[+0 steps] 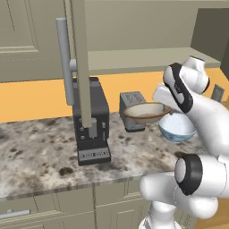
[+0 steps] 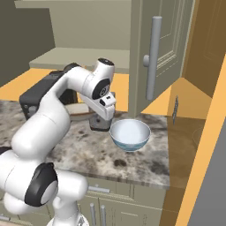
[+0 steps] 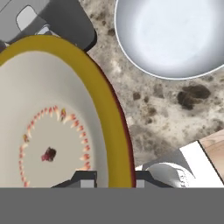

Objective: Open the cabinet. Pick the bowls from the counter and place them in the cabinet. Then close the cabinet.

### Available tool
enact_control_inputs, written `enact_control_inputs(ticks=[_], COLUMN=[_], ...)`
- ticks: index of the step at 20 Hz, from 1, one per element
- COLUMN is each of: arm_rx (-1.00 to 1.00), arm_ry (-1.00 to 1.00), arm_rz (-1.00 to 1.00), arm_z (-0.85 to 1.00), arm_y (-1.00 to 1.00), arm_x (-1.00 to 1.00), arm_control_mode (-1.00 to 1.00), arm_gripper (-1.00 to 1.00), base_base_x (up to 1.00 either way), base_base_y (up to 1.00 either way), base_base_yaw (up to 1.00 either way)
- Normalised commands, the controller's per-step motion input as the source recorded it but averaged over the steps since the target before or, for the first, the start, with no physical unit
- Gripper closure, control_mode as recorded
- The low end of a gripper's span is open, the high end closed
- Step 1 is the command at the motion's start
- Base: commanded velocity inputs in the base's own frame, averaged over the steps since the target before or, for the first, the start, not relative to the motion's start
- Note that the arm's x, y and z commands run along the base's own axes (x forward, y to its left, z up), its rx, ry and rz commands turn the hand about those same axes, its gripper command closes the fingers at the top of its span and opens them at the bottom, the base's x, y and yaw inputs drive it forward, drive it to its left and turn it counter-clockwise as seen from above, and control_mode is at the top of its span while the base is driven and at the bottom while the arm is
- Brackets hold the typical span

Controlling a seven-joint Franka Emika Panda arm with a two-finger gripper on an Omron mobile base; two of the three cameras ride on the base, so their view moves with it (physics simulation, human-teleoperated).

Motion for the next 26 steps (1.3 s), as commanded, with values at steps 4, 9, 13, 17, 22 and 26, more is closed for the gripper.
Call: enact_control_inputs(ticks=[4, 9, 13, 17, 22, 26], arm_rx=[0.0, 0.03, 0.06, 0.05, 0.05, 0.04], arm_ry=[0.0, 0.0, -0.04, -0.08, -0.07, -0.12], arm_rz=[-0.04, -0.09, -0.14, -0.15, -0.16, -0.16], arm_z=[0.51, 0.53, 0.44, 0.35, 0.32, 0.3], arm_y=[0.0, -0.03, -0.03, 0.0, 0.0, 0.0], arm_x=[-0.38, -0.38, -0.32, -0.32, -0.26, -0.23], arm_control_mode=[-1.0, -1.0, -1.0, -1.0, -1.0, -1.0], arm_gripper=[1.0, 1.0, 1.0, 1.0, 1.0, 1.0], base_base_x=[0.0, 0.0, 0.0, 0.0, 0.0, 0.0], base_base_y=[0.0, 0.0, 0.0, 0.0, 0.0, 0.0], base_base_yaw=[0.0, 0.0, 0.0, 0.0, 0.0, 0.0])
